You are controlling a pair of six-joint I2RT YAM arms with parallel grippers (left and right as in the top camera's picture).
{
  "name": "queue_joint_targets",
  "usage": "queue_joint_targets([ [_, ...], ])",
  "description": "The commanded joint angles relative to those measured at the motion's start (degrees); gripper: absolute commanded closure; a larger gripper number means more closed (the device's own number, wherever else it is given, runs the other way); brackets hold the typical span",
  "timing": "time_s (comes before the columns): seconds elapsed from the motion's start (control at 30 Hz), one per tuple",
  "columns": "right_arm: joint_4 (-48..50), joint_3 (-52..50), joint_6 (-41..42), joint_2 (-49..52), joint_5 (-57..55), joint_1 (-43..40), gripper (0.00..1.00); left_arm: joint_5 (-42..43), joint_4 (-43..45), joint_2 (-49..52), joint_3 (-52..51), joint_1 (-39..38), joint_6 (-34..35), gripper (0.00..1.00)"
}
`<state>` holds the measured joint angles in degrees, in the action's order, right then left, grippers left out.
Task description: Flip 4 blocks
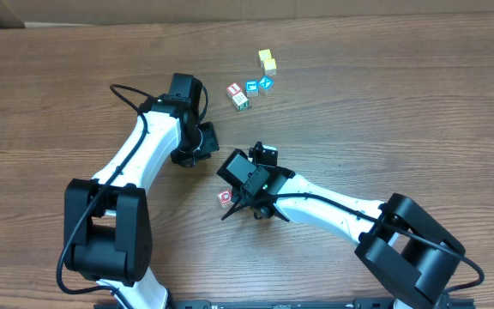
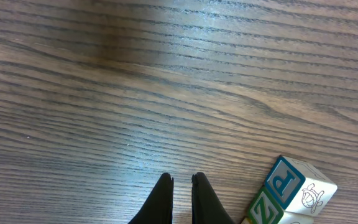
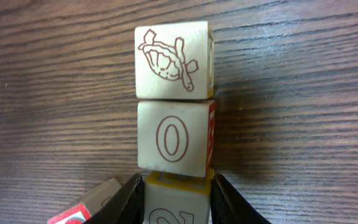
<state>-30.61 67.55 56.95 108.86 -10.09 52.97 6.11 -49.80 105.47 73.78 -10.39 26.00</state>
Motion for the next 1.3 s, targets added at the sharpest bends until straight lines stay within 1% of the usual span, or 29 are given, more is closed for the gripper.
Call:
queue_joint_targets([
  [0.0,0.3,0.8,-0.2,0.7,-1.9,0.2,0.68,-0.8,-0.1,-0.7,0.1,-0.1,-0.7,0.94],
  [0.3,0.8,0.8,-2.0,0.7,-3.4,0.2,0.68,-0.8,-0.1,-0.7,0.1,-0.1,-0.7,0.94],
  [0.43,1.8,0.8,-5.2,0.7,-3.4,0.2,0.68,-0.8,-0.1,-0.7,0.1,-0.1,-0.7,0.94],
  [0.8,2.0,0.8,-6.4,0.7,-4.1,0.2,0.66,-0.8,-0.1,-0.7,0.1,-0.1,-0.7,0.94],
  [0.83,2.0,0.8,-6.4,0.7,-4.1,0.2,0.65,-0.8,-0.1,-0.7,0.1,-0.1,-0.7,0.94],
  [0.97,1.6,0.8,-6.4,0.7,-3.8,0.2,0.53,-0.8,-0.1,-0.7,0.1,-0.1,-0.7,0.94],
  [1.07,1.7,0.8,-6.4,0.3,-2.7,0.2,0.52,-0.8,-0.1,-0.7,0.1,-0.1,-0.7,0.94],
  [1.27,-0.3,3.0,-6.4,-5.0,0.2,-1.5,0.49,-0.7,0.4,-0.7,0.1,-0.2,-0.8,0.94],
])
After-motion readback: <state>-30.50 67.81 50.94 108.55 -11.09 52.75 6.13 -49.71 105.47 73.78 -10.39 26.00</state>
